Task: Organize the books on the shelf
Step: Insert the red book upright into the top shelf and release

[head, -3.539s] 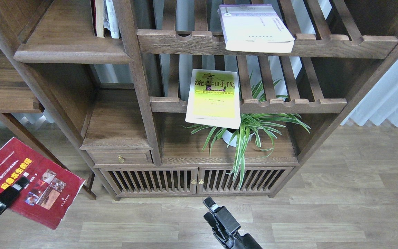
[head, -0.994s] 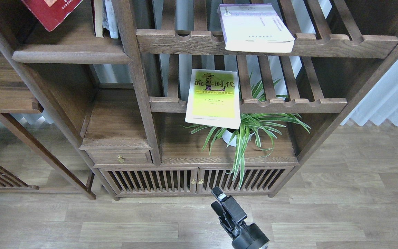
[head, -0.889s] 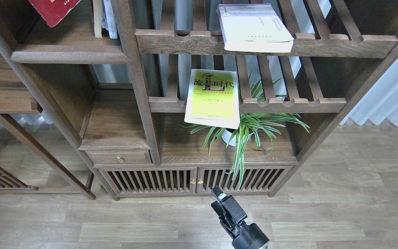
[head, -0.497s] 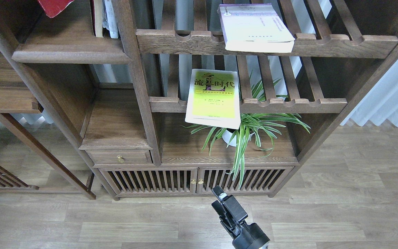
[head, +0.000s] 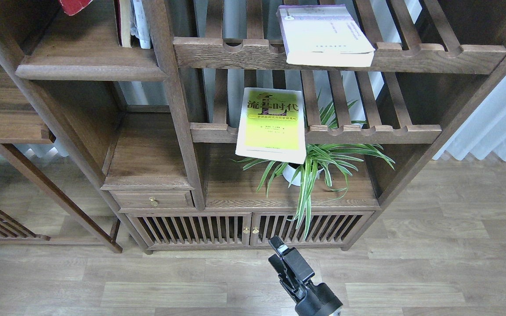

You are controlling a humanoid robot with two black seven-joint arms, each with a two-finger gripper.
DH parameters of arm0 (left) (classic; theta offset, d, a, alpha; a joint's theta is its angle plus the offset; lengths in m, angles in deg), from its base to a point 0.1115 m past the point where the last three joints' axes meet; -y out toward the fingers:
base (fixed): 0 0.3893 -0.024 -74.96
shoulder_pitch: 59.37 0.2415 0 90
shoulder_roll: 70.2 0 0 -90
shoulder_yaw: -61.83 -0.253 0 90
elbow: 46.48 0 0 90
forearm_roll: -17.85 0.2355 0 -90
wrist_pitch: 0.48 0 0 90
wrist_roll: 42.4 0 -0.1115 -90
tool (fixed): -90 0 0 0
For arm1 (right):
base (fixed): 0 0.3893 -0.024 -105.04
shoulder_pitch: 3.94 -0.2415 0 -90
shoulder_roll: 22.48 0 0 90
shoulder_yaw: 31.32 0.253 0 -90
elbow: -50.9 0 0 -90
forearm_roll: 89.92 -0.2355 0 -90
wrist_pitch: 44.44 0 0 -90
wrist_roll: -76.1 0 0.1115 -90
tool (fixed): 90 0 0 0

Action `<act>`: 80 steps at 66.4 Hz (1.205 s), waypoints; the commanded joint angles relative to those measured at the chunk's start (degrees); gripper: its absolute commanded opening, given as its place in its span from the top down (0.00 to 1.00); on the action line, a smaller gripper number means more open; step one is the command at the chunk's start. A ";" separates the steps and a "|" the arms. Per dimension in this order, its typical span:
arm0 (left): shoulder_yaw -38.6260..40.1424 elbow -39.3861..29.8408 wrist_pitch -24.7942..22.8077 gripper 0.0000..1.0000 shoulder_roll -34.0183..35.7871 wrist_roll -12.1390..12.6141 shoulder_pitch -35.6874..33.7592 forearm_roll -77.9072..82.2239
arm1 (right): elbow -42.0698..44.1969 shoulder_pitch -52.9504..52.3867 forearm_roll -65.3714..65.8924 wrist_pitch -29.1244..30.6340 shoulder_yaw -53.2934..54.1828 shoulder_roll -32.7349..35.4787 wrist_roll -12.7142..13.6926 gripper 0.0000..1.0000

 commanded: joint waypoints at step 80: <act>-6.05 9.01 0.00 0.63 -4.97 -5.37 -2.92 3.07 | -0.70 0.00 0.00 0.00 0.02 0.00 -0.01 0.01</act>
